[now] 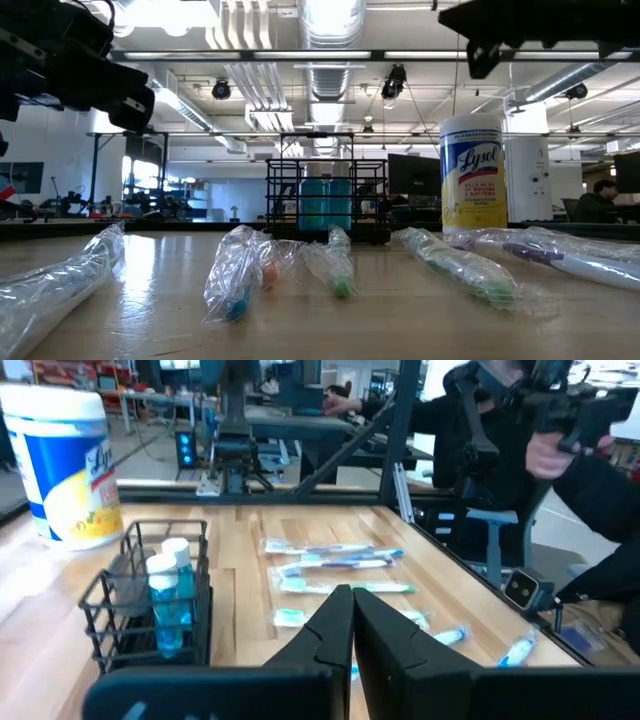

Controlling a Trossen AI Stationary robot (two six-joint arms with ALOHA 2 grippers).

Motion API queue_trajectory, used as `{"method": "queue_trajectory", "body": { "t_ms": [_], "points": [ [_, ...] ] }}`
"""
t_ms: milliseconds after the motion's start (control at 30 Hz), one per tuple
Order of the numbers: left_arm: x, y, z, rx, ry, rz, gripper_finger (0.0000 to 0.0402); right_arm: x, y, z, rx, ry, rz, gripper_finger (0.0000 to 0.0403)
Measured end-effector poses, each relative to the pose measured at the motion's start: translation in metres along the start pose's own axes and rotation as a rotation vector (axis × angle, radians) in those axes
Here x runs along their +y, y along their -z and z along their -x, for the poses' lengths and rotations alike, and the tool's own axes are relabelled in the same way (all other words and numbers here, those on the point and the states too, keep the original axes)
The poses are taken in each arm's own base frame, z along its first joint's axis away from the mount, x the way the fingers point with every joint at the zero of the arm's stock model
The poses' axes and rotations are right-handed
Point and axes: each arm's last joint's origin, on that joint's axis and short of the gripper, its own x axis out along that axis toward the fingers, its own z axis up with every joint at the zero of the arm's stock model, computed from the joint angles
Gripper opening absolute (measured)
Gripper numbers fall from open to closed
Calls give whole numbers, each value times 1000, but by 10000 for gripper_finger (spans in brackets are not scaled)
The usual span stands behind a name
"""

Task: Pick & Place toothbrushing station
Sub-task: Put the right purple toothbrush into the black wire organizer

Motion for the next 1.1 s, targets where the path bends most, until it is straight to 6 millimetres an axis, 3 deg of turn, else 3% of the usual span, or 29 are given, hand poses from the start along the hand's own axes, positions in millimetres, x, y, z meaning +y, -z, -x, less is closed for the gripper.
{"method": "queue_trajectory", "body": {
  "t_ms": [267, 733, 967, 1100],
  "points": [
    [0, -1, 0, -6, -8, -2, 14, -7, 34, 14, 0, 32, -11, 8],
    [0, -1, 0, -5, -10, -16, 13, -15, 66, 25, 47, 118, -82, 8],
    [0, 0, 0, -1, -10, -14, 14, -15, 66, 25, 47, 120, -71, 8],
    [0, 0, 0, -1, -10, -14, 12, -13, 53, 18, 81, 134, -153, 8]
  ]
}}
